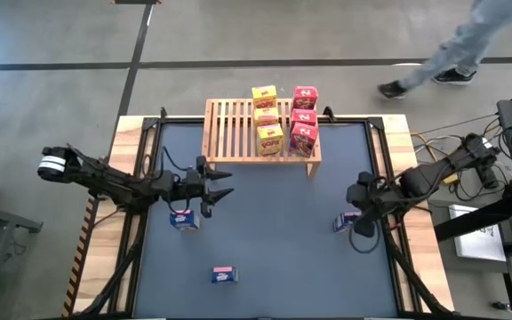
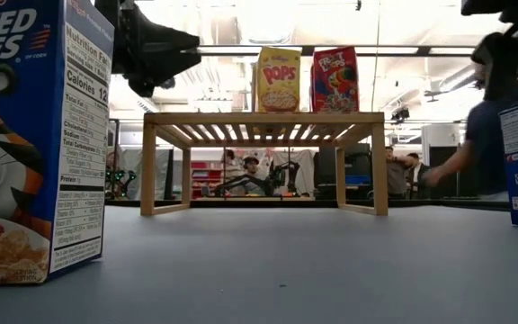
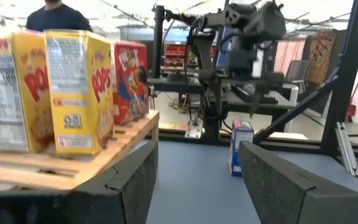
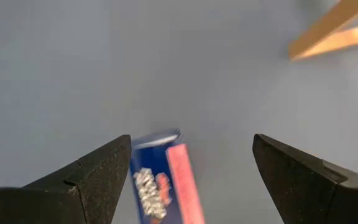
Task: Stack cereal on shelf
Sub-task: Put the top right blue cereal box on the shelf
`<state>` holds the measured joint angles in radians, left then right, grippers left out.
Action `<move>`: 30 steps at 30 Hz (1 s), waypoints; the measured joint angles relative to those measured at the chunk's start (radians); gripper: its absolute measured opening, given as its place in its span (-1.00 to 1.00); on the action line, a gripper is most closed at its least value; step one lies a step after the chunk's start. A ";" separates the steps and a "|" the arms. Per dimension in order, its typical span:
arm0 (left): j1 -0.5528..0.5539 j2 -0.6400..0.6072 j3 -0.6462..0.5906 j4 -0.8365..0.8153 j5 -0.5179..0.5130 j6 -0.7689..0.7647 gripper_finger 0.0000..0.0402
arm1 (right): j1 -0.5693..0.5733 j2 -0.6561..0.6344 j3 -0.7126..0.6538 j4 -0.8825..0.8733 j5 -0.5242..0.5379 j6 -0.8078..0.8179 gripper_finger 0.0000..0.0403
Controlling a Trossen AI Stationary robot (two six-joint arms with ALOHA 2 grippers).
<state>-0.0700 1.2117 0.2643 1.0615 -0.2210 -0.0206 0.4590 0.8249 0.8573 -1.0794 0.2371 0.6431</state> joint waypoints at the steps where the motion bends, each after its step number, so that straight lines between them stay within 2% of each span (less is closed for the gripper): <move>1: 0.000 -0.004 0.001 0.003 -0.002 0.009 0.03 | 0.017 0.008 -0.001 -0.008 -0.001 0.021 0.61; 9: 0.000 -0.030 0.005 0.020 -0.005 0.028 0.03 | 0.099 0.030 0.004 -0.072 0.000 0.116 0.61; 30: 0.000 -0.026 0.005 0.024 -0.006 0.001 0.03 | 0.102 0.029 -0.041 -0.091 0.000 0.155 0.61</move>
<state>-0.0700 1.1858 0.2691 1.0851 -0.2268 -0.0198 0.5610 0.8543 0.8160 -1.1706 0.2371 0.7985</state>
